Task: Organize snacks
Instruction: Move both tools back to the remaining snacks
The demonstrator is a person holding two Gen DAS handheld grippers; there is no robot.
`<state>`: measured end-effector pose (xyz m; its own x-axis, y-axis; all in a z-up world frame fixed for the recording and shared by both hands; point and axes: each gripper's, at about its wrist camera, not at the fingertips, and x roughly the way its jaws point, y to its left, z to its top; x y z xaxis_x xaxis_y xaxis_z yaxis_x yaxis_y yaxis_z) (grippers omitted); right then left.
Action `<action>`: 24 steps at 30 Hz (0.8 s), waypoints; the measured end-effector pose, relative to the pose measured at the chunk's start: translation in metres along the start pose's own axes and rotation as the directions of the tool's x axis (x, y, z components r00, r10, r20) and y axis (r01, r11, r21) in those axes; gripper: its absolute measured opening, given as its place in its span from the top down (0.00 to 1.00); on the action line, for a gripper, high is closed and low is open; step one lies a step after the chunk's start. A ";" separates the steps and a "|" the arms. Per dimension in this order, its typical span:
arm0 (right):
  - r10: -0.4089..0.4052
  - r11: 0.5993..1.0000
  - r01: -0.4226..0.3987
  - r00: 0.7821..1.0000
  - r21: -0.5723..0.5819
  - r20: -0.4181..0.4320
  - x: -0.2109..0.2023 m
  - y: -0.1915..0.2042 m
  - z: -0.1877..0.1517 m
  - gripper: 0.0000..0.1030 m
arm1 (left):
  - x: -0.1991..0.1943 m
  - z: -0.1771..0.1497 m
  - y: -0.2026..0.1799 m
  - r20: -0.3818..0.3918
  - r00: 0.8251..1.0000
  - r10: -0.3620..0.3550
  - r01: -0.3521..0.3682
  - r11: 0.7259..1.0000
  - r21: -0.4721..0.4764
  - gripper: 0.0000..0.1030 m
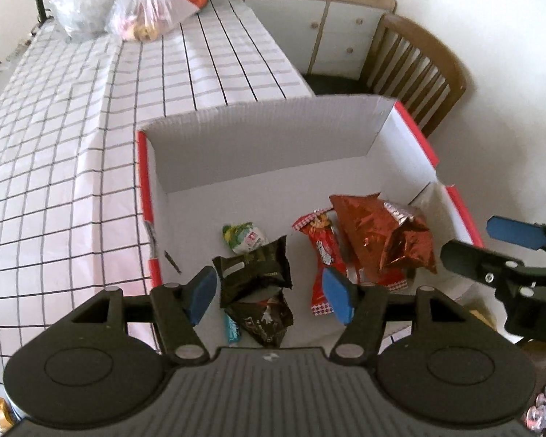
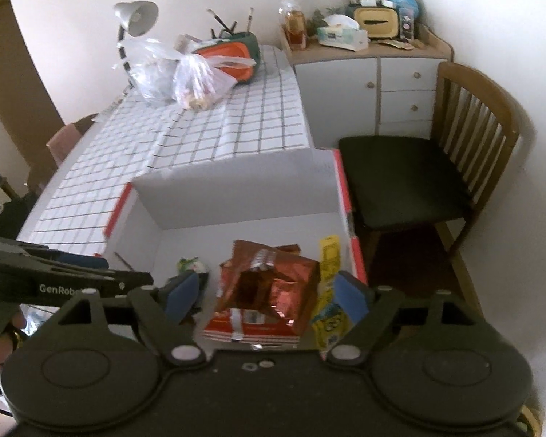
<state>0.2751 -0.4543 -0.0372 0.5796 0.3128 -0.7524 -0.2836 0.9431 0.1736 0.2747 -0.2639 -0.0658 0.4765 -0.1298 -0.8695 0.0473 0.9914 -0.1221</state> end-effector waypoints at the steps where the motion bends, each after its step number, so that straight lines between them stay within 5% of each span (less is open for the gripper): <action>1: 0.006 1.000 -0.006 1.000 -0.002 0.004 -0.002 0.002 0.000 0.21 | -0.006 -0.001 0.001 0.014 1.000 0.000 0.000 1.000 -0.002 0.37; 24: 0.080 0.997 -0.081 0.995 0.003 0.056 -0.017 0.110 -0.016 0.01 | -0.088 -0.042 0.092 0.171 0.985 -0.019 0.026 0.999 -0.039 0.30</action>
<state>0.2212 -0.3573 -0.0154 0.5967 0.3933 -0.6994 -0.3273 0.9151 0.2354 0.2005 -0.1620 -0.0206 0.6188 -0.1442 -0.7722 0.0259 0.9862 -0.1634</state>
